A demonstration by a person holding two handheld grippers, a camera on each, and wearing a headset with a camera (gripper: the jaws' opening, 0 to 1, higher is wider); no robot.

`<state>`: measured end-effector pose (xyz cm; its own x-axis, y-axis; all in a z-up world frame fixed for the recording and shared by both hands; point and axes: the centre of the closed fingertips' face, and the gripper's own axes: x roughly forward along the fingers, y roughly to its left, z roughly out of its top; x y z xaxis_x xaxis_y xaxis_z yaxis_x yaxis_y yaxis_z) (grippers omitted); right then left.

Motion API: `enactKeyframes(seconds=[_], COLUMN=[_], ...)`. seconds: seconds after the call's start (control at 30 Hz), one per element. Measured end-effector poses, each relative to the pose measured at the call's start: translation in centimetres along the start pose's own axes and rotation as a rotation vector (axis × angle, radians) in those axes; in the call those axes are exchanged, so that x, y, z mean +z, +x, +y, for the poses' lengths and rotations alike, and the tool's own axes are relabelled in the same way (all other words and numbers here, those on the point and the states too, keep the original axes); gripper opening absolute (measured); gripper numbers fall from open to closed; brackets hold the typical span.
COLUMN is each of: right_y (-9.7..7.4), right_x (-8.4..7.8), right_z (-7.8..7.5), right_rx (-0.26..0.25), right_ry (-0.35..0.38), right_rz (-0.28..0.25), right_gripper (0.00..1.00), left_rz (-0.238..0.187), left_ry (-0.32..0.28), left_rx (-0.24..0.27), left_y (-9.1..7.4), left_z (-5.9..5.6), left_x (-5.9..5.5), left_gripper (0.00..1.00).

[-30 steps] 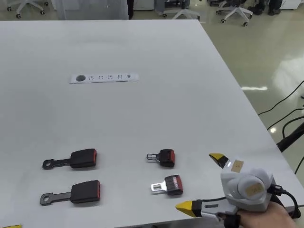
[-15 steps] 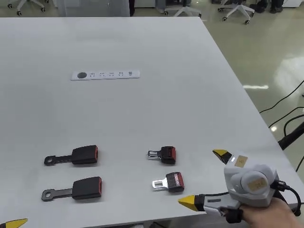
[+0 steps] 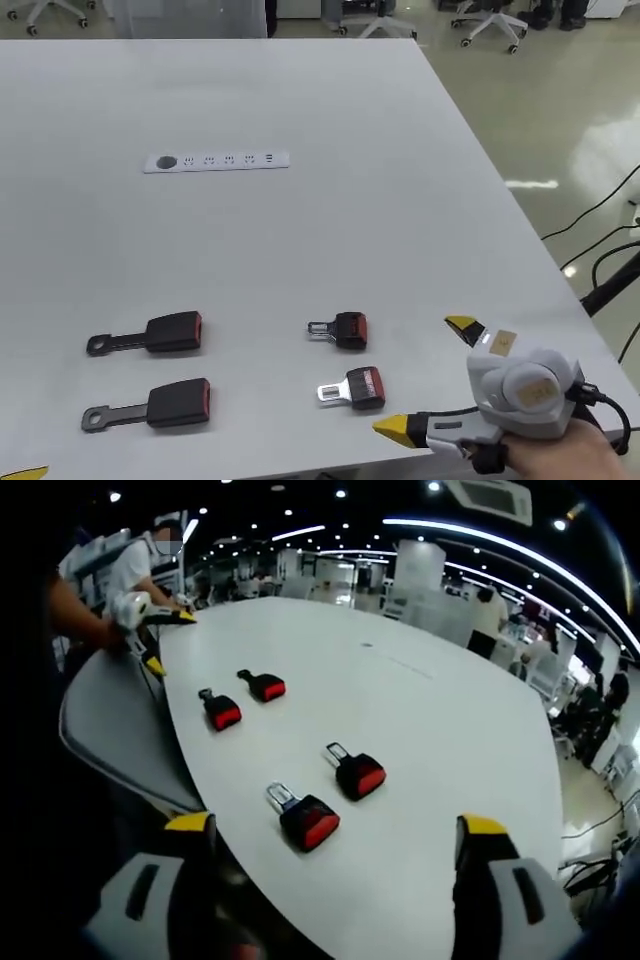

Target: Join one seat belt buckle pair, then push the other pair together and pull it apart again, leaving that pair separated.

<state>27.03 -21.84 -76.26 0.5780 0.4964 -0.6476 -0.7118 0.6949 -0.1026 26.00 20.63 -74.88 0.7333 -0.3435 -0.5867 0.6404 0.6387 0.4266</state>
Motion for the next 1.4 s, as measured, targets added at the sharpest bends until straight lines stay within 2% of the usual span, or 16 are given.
enactKeyframes(seconds=[0.07, 0.2, 0.23, 0.27, 0.33, 0.5, 0.57, 0.67, 0.8, 0.87, 0.9, 0.93, 1.03, 1.1, 1.3, 1.4], right_y=[0.0, 0.0, 0.0, 0.0, 0.2, 0.2, 0.3, 0.5, 0.6, 0.6, 0.6, 0.6, 0.9, 1.0, 1.5, 1.6], right_x=[0.1, 0.3, 0.2, -0.2, -0.2, 0.3, 0.3, 0.2, 0.5, 0.6, 0.7, 1.0, 0.7, 0.9, 0.9, 1.0], right_z=[-0.1, -0.2, 0.0, 0.5, 0.3, 0.3, 0.3, 0.5, 0.7, 0.5, 0.6, 0.5, 0.9, 1.1, 1.4, 1.4], right_rx=[-0.006, -0.011, -0.001, 0.032, 0.017, 0.028, 0.029, 0.039, 0.055, 0.054, 0.065, 0.066, 0.088, 0.104, 0.132, 0.138], right_ry=[-0.007, -0.018, -0.017, -0.002, 0.004, -0.002, -0.006, 0.004, -0.015, -0.023, -0.021, -0.039, -0.064, -0.073, -0.104, -0.116], right_rz=[0.002, 0.010, 0.016, 0.051, 0.048, 0.036, 0.044, 0.059, 0.066, 0.070, 0.073, 0.058, 0.087, 0.082, 0.092, 0.092], right_gripper=[1.00, 0.99, 0.95, 0.90, 0.92, 0.92, 0.92, 0.92, 0.90, 0.88, 0.86, 0.86, 0.87, 0.85, 0.80, 0.78], left_rz=[0.006, 0.015, 0.019, 0.019, 0.031, 0.037, 0.062, 0.066, 0.067, 0.047, 0.015, 0.025, 0.055, 0.059, 0.071, 0.084], left_ry=[-0.008, -0.002, 0.004, 0.005, 0.008, -0.015, -0.017, -0.013, -0.023, -0.067, -0.088, -0.073, -0.062, -0.050, -0.080, -0.069], left_rx=[0.001, -0.004, -0.005, -0.005, -0.004, 0.019, 0.016, 0.014, -0.003, -0.019, -0.027, -0.025, -0.059, -0.068, -0.091, -0.108], left_y=[0.1, 0.1, 0.1, 0.1, 0.1, -0.1, 0.0, -0.1, 0.0, -0.1, -0.2, -0.3, -0.1, -0.1, -0.2, 0.0], left_z=[0.0, -0.1, -0.1, 0.0, 0.0, 0.6, 0.5, 0.5, 0.1, -0.2, -0.3, -0.2, -0.7, -0.9, -0.9, -1.0], left_x=[-0.3, -0.3, -0.4, -0.4, -0.7, -0.8, -1.3, -1.3, -1.1, -0.5, 0.2, 0.1, -0.5, -0.6, -1.0, -1.1], left_gripper=[0.99, 1.00, 1.00, 1.00, 1.00, 0.97, 0.97, 0.97, 0.97, 0.97, 0.97, 0.96, 0.96, 0.95, 0.93, 0.92])
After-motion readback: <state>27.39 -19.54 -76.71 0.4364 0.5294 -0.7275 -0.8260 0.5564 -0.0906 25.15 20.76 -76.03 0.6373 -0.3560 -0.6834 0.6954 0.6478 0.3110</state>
